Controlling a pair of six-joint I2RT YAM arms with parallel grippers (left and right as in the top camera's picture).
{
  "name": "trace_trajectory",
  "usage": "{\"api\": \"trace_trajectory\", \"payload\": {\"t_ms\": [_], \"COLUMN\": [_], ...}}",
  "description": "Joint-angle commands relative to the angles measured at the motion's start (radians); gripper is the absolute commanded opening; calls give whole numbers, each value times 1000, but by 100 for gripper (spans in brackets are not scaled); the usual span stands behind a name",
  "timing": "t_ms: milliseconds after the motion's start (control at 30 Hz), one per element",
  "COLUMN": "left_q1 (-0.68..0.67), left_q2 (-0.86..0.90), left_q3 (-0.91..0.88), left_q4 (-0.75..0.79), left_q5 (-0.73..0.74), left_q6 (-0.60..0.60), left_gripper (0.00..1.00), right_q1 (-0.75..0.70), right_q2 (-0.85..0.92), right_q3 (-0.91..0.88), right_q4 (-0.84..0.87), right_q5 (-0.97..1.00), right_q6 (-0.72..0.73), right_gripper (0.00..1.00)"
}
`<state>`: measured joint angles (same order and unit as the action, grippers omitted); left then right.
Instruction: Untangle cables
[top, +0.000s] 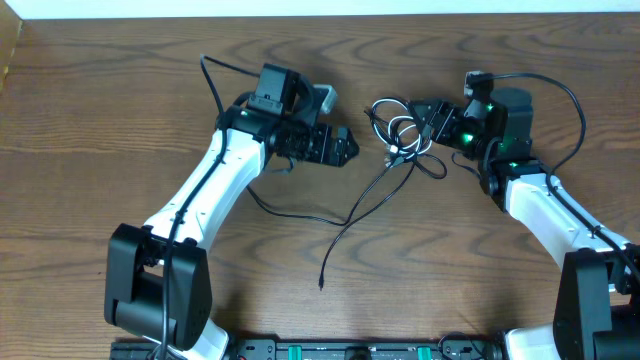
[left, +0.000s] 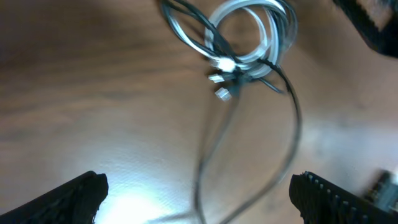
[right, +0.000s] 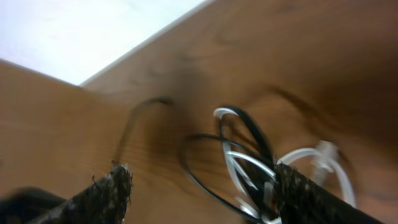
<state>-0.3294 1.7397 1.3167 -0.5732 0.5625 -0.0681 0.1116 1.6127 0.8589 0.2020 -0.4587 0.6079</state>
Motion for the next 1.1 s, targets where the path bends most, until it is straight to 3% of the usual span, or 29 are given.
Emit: {"api": "trace_trajectory", "payload": {"t_ms": [0,233,767,1000,1067], "left_q1": [0,-2,-95,-137,-146], "left_q2": [5,25,144,182,181], "left_q3": [66,68,68,68,73], "left_q4": [2,70,301,344,341], "left_q5": [-239,-347,-443,-497,-563], "left_q6": [56,200,213,180,109], "left_gripper": [98,98,98,98,98], "right_q1": [-2,13,55,55,55], "right_q2": [-8,-6,27,85,88], "right_q3": [7,7,7,7,7], "right_q4": [-43,-76,-109,-97,-90], "right_q5": [122,169,285,289,288], "right_q6": [-68,-67,-66,-66,-66], "right_gripper": [72,72,72,73,73]}}
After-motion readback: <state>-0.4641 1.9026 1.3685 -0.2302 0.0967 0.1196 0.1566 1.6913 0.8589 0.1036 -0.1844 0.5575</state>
